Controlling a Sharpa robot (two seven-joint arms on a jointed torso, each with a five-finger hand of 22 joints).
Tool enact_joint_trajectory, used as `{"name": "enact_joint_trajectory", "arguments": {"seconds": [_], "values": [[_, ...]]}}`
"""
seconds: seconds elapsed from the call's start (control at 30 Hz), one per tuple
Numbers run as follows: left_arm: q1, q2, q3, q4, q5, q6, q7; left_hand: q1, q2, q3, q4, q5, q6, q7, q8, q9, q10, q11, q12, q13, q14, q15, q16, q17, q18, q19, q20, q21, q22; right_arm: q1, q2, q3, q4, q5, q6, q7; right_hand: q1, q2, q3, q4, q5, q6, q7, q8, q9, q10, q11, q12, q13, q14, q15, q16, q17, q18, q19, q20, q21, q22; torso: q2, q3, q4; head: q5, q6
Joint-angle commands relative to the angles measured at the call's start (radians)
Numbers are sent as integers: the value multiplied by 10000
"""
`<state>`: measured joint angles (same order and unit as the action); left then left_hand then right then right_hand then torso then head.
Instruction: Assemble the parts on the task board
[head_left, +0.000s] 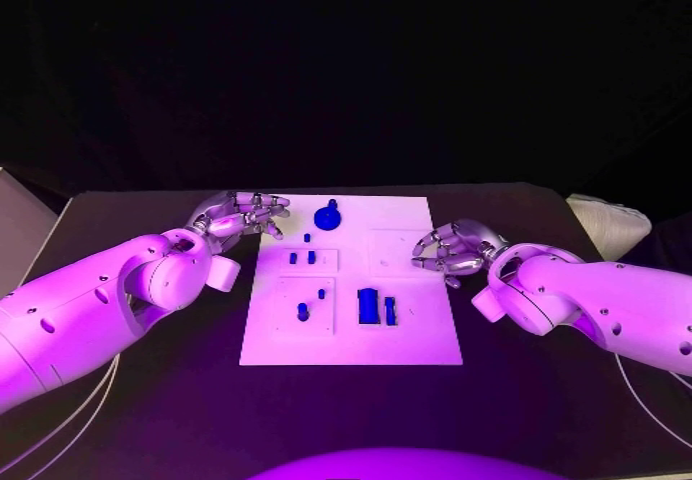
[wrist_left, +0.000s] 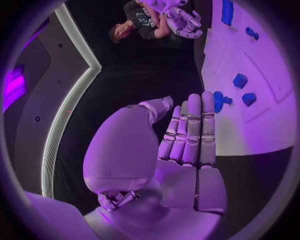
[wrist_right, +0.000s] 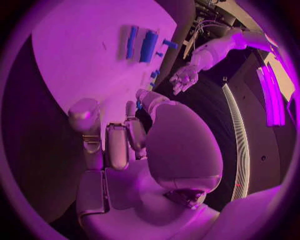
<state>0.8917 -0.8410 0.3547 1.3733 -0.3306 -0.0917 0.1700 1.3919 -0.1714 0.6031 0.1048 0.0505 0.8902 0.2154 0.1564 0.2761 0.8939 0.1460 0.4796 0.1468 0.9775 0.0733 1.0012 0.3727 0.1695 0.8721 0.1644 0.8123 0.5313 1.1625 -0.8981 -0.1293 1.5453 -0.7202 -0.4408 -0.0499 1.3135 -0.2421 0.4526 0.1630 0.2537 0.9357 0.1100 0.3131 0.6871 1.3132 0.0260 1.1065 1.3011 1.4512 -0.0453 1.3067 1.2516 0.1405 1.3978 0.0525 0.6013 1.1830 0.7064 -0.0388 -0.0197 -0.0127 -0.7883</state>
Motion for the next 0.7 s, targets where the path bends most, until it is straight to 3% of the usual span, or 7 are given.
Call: {"name": "enact_joint_trajectory", "arguments": {"seconds": [0.03, 0.4, 0.43, 0.5, 0.53, 0.67, 0.7], "values": [[-30, 104, 7, -68, 342, -689, 849, -123, -18, -95, 69, 21, 12, -118, 68, 33, 118, -55, 89, -17, -230, -10, -241, -69, 140, -82, 52, -254, -157, 6, 223, 66, -688, 2039, -348, 2141, 75, -39, 278, -101, 3, -153, 99, -138, -204, -1237, 110, -2328, -1129, -583, 86, -1340, -1172, 402, -566, 111, -2760, -1410, -135, -19, -93, 54, 252], [-69, 641, 14, -597, 1079, -1231, 1815, -58, -62, -9, 213, 20, -455, -197, 96, 98, 177, 268, -1436, -847, -1271, 562, -4306, -1347, 122, -670, 692, -3479, -2262, -6, 1172, 283, -2751, 3431, -851, 3542, 53, 86, 1270, -691, -587, -806, 694, -1136, -1623, -2895, 886, -8359, -7694, -4040, 996, -7668, -5300, 320, -2632, 942, -5395, -4379, -379, 19, -113, 192, 813], [-64, 582, 5, -549, 562, -796, 1051, -4199, 1714, -6031, -1048, -505, -8902, -2154, -1564, -2761, -8939, -1460, -4796, -1468, -9775, -733, -10012, -3727, -1695, -8721, -1644, -8123, -5313, 1, 1096, 271, -2611, 2635, -463, 2570, -3907, 2421, -4526, -1630, -2537, -9357, -1100, -3131, -6871, -5962, -260, -11065, -13011, -7021, 453, -13067, -12516, -1405, -5859, -525, -6013, -11830, -291, 3, -111, 166, 642], [-53, 582, -18, -532, 580, -836, 1067, -4530, 1714, -6031, -1048, -505, -8902, -2154, -1564, -2761, -8939, -1460, -4796, -1468, -9775, -733, -10012, -3727, -1695, -8721, -1644, -8123, -5313, -9, 1096, 280, -2586, 2675, -488, 2597, -4161, 2421, -4526, -1630, -2537, -9357, -1100, -3131, -6871, -13132, -260, -11065, -13011, -7451, 453, -13067, -12516, -1405, -6346, -525, -6013, -11830, -311, 9, -107, 165, 661], [-39, 582, -49, -511, 604, -887, 1088, -4856, 1714, -6031, -1048, -505, -8902, -2154, -1564, -2761, -8939, -1460, -4796, -1468, -9775, -733, -10012, -3727, -1695, -8721, -1644, -8123, -5313, -21, 1097, 291, -2554, 2726, -520, 2632, -4474, 2421, -4526, -1630, -2537, -9357, -1100, -3131, -6871, -13132, -260, -11065, -13011, -14512, 453, -13067, -12516, -1405, -6617, -525, -6013, -11830, -337, 16, -101, 165, 685], [91, 584, -329, -312, 820, -1360, 1281, -6341, 1714, -6031, -1048, -505, -8902, -2154, -1564, -2761, -8939, -1460, -4796, -1468, -9775, -733, -10012, -3727, -1695, -8721, -1644, -8123, -5313, -138, 1106, 397, -2257, 3200, -813, 2957, -5900, 2421, -4526, -1630, -2537, -9357, -1100, -3131, -6871, -13132, -260, -11065, -13011, -14512, 453, -13067, -12516, -1405, -13978, -525, -6013, -11830, -575, 85, -46, 157, 906], [135, 585, -424, -245, 894, -1520, 1347, -6621, 1714, -6031, -1048, -505, -8902, -2154, -1564, -2761, -8939, -1460, -4796, -1468, -9775, -733, -10012, -3727, -1695, -8721, -1644, -8123, -5313, -178, 1109, 433, -2157, 3360, -912, 3067, -13135, 2421, -4526, -1630, -2537, -9357, -1100, -3131, -6871, -13132, -260, -11065, -13011, -14512, 453, -13067, -12516, -1405, -13978, -525, -6013, -11830, -654, 108, -27, 155, 980]]}}
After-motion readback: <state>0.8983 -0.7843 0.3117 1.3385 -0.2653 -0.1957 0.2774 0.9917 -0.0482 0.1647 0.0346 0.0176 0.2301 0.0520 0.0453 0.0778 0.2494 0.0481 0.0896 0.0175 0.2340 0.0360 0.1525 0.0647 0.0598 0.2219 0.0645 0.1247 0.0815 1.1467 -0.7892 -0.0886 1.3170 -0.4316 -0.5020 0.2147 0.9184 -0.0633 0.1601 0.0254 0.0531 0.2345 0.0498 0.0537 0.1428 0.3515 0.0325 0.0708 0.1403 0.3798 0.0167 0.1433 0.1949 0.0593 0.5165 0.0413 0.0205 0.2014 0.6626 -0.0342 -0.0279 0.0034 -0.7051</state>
